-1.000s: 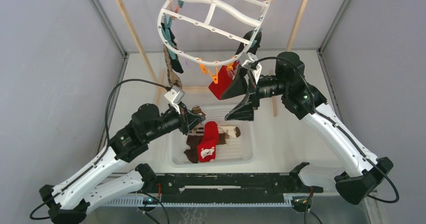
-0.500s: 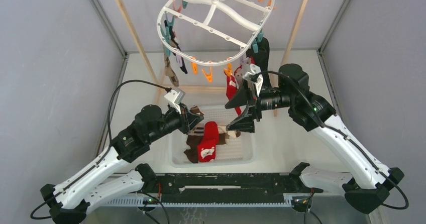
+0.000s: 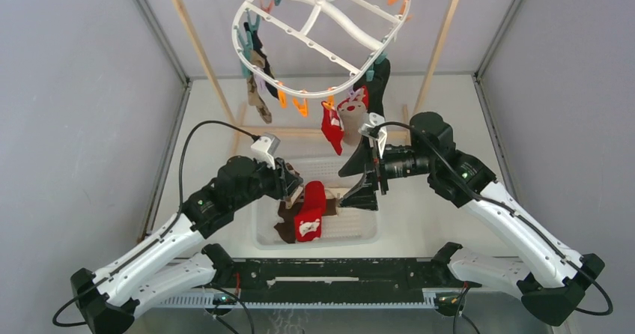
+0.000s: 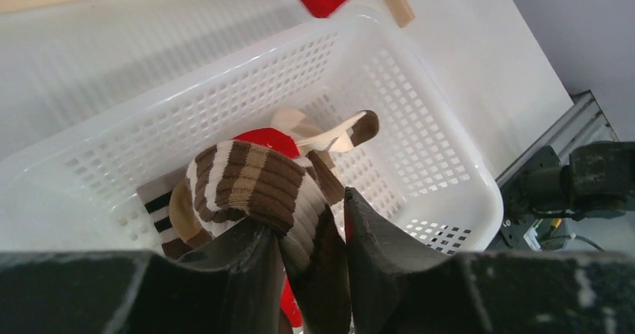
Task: Remove the socks clipped to the hanger
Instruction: Place the sock in the bin.
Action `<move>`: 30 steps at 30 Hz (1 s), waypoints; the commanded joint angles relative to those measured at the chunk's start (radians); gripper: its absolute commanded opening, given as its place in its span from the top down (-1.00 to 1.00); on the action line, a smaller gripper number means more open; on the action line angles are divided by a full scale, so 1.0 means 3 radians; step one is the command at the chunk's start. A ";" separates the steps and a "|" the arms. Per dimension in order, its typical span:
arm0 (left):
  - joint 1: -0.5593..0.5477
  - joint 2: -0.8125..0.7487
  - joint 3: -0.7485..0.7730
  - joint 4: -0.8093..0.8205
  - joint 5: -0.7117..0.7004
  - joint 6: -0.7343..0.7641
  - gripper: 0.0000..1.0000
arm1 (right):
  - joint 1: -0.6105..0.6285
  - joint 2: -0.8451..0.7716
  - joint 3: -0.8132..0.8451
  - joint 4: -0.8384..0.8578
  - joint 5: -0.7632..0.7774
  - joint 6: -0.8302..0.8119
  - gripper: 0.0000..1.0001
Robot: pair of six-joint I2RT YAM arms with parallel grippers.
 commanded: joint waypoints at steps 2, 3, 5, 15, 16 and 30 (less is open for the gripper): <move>0.0116 0.0049 -0.0098 0.0070 -0.0145 -0.0192 0.21 | 0.0061 -0.0037 -0.0037 0.0139 0.0104 0.0045 -0.99; 0.0130 0.0059 -0.0111 0.0055 -0.0157 -0.0216 0.20 | 0.0071 -0.0035 -0.0042 0.0136 0.0111 0.0047 -0.99; 0.0146 0.0073 -0.0144 0.0040 -0.0169 -0.0255 0.14 | 0.0083 -0.0034 -0.0057 0.0140 0.0123 0.0047 -0.99; 0.0151 0.0164 -0.0303 -0.0036 -0.0230 -0.0393 -0.08 | 0.0121 0.0016 -0.0123 0.0141 0.0156 0.0022 -0.99; 0.0152 0.0183 -0.0308 -0.0042 -0.0240 -0.0405 -0.09 | 0.0128 0.0021 -0.0122 0.0132 0.0173 0.0023 -0.99; 0.0167 0.0328 -0.0256 -0.0027 -0.0191 -0.0415 -1.00 | 0.0179 0.0060 -0.0187 0.0109 0.0292 -0.0010 -0.98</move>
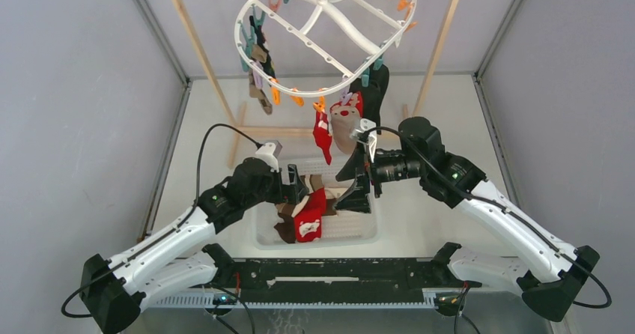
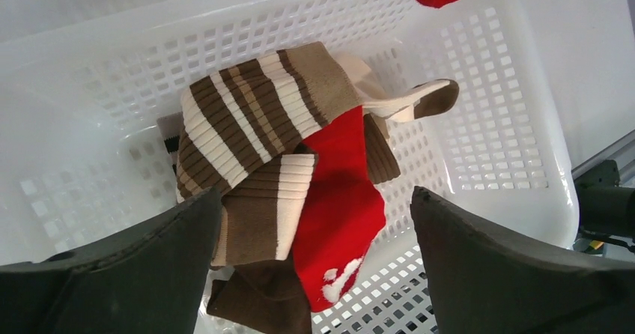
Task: Remove the socks clipped to the hanger
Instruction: Place the sock in the bin, then remove the sock from the hanger.
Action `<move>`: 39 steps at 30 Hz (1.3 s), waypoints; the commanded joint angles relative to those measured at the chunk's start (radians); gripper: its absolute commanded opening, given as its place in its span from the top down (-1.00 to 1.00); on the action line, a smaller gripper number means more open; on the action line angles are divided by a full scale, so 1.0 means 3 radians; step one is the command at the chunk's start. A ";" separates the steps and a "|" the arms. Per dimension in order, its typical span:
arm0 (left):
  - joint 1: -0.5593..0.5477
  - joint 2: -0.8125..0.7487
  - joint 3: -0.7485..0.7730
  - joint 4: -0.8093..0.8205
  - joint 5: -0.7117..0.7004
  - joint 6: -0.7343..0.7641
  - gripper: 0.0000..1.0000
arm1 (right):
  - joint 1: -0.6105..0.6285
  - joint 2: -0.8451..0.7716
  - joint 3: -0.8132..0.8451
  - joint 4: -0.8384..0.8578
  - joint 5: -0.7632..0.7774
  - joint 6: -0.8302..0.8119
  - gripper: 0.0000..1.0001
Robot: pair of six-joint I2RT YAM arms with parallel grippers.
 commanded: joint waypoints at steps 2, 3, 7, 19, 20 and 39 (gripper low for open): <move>0.0025 -0.0042 0.0046 0.0056 0.0012 -0.0004 -1.00 | 0.0030 -0.0012 -0.0081 0.0107 0.0061 0.0007 -0.98; 0.0025 -0.0057 0.0060 0.0046 0.0014 -0.0004 -1.00 | 0.0027 -0.0015 -0.0097 0.0110 0.0072 0.0012 -0.99; 0.0022 -0.0143 0.0121 -0.0005 0.0043 -0.0001 -1.00 | 0.0028 -0.0057 -0.0214 0.0146 0.0146 0.0044 -0.99; 0.0024 -0.0489 0.0198 -0.0152 -0.0067 -0.0020 -0.99 | 0.0035 -0.0184 -0.0916 0.0561 0.0262 0.0434 -0.99; 0.0025 -0.0520 0.0187 -0.0153 -0.0066 -0.0032 -1.00 | 0.0035 -0.0212 -0.0970 0.0614 0.0295 0.0483 -0.99; 0.0016 -0.1177 -0.0037 -0.0326 -0.0144 -0.0224 -0.99 | 0.0019 -0.0590 -0.1677 0.1051 0.0880 0.1050 -0.99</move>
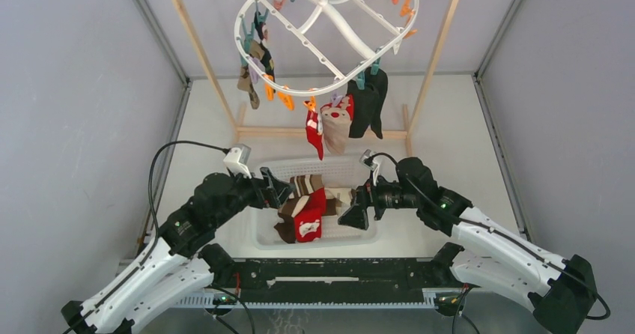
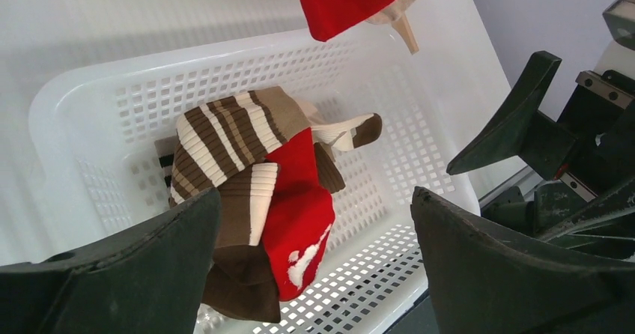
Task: Remove the socks clipped to the hanger
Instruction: Remove the sock from the hanger.
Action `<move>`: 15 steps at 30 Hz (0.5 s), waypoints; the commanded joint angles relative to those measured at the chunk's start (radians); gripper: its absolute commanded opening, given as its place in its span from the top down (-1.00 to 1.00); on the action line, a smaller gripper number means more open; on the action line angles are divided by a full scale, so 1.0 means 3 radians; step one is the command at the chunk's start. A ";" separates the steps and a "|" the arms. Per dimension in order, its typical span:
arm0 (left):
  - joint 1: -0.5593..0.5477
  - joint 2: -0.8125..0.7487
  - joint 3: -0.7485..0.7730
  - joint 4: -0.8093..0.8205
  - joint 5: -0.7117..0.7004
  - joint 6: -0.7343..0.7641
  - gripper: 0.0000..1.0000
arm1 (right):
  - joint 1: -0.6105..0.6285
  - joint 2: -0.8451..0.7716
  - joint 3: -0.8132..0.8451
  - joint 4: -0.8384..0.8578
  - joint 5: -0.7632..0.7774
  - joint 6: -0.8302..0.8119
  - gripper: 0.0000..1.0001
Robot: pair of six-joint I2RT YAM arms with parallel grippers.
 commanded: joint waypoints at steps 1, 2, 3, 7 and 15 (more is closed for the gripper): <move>0.0019 -0.0058 -0.0034 -0.0021 -0.0075 -0.0056 -0.99 | -0.0020 -0.0031 0.0023 0.0258 0.0168 0.0140 -0.99; 0.0018 -0.0062 -0.0033 -0.0021 -0.0075 -0.0056 -0.99 | -0.0050 -0.0028 0.0023 0.0278 0.0180 0.0150 -0.99; 0.0018 -0.0060 -0.0028 -0.0019 -0.0085 -0.0053 -0.99 | -0.0100 -0.0023 0.0023 0.0298 0.0190 0.0171 -0.99; 0.0017 -0.0008 -0.0009 0.0006 -0.0113 -0.0029 -1.00 | -0.0379 0.0025 0.0023 0.0399 0.0250 0.0280 -0.88; 0.0021 0.0086 0.0014 0.0054 -0.0110 0.0052 -1.00 | -0.0587 0.0188 0.0091 0.0860 0.0512 0.0352 -0.72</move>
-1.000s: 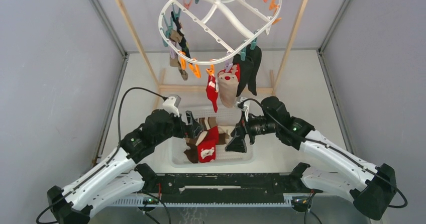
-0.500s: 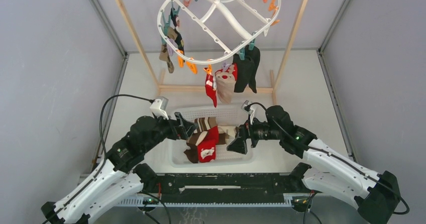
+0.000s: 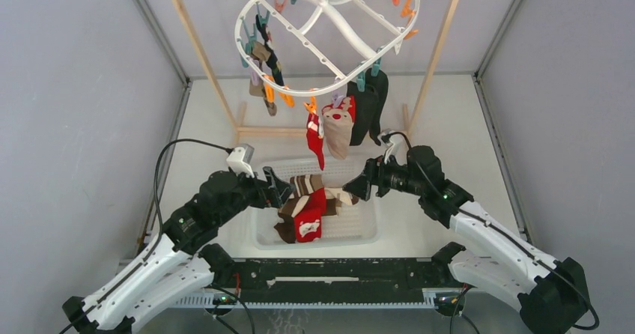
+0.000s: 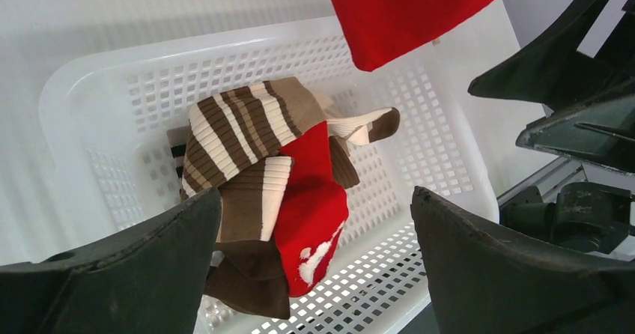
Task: Remove the socks clipped to the hanger
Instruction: Remove the sock from the hanger.
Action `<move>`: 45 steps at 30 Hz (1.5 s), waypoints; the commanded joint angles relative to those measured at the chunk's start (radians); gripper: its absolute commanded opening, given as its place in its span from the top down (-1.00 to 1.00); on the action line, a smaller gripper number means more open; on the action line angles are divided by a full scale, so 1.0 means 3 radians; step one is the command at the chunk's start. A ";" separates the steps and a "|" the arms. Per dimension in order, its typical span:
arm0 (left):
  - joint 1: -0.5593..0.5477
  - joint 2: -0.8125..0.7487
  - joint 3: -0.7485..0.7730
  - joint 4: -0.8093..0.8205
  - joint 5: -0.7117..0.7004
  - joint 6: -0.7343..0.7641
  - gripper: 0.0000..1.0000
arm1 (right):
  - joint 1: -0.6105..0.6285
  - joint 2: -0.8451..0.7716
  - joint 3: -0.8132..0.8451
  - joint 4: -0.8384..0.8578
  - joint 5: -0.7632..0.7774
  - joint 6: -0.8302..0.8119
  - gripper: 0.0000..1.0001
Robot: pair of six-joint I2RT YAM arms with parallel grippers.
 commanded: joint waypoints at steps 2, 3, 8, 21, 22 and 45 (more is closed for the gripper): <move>0.0022 0.0014 0.0018 0.0119 -0.0048 0.0063 -1.00 | -0.0007 0.0136 0.0157 0.0564 0.0232 0.0066 -0.70; 0.0021 0.0021 0.0022 0.0119 -0.0050 0.0069 -1.00 | -0.0007 0.0170 0.0188 0.0608 0.0246 0.0059 -0.68; 0.0022 0.0056 0.0048 0.0117 -0.0031 0.0113 -1.00 | -0.0007 0.0337 0.0325 0.0830 0.0275 0.0029 -0.65; 0.0026 0.0139 0.0046 0.0182 -0.0055 0.0200 -0.99 | 0.0831 0.0459 0.0786 0.0680 0.1006 -0.0420 -0.59; 0.0027 0.0133 0.0049 0.0180 -0.0051 0.0202 -1.00 | 0.0881 0.0490 0.0809 0.0685 0.1119 -0.0431 -0.60; 0.0030 0.0051 0.0036 0.0088 -0.0083 0.0173 -1.00 | 0.0970 0.1315 0.0736 0.1732 0.2109 -0.0411 -0.40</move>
